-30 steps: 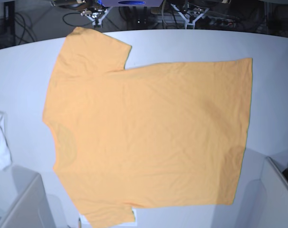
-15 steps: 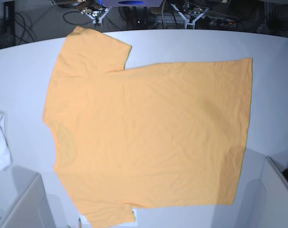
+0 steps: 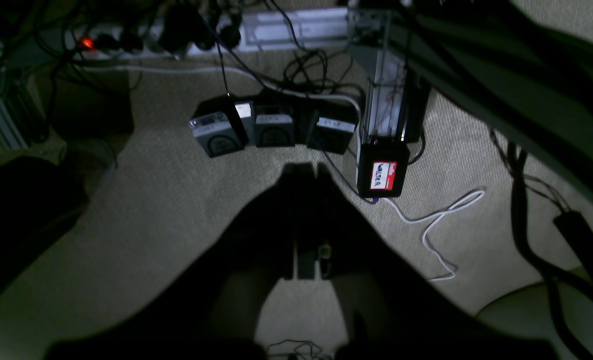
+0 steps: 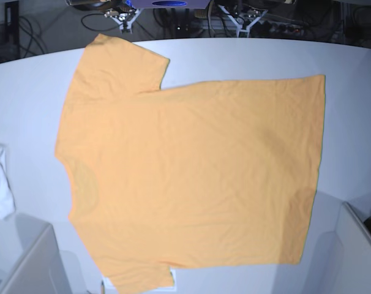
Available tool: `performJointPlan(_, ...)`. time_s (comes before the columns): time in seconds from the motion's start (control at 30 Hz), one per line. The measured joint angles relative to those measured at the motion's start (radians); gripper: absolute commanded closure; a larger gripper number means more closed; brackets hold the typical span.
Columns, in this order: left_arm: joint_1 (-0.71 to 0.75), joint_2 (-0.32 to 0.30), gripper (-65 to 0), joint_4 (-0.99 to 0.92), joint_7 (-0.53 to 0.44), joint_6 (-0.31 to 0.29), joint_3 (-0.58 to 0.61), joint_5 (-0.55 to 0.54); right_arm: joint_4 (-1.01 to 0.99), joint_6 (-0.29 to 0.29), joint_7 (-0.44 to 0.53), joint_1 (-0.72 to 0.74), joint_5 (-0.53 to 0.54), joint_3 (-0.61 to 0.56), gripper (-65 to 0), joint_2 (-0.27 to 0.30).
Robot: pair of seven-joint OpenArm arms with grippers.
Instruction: Fold the T-shirt properly
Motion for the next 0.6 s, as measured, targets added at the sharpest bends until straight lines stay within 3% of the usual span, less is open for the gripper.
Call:
performJointPlan(0.23, 0.009, -0.020, 0.0, 0.003, -0.006, 0.000, 0.009, 0.005, 0.000, 0.000, 0.003, -0.003, 0.000, -0.001, 0.0, 0.005)
performJointPlan(0.37, 0.047, -0.047, 0.0, 0.013, 0.001, 0.000, 0.009, 0.007, 0.083, 0.000, 0.024, -0.063, 0.000, 0.002, 0.0, 0.043)
performJointPlan(0.6, 0.206, -0.061, 0.0, 0.290, -0.007, 0.000, 0.006, 0.006, 0.331, -0.005, -0.021, -0.240, 0.002, 0.002, 0.0, 0.051)
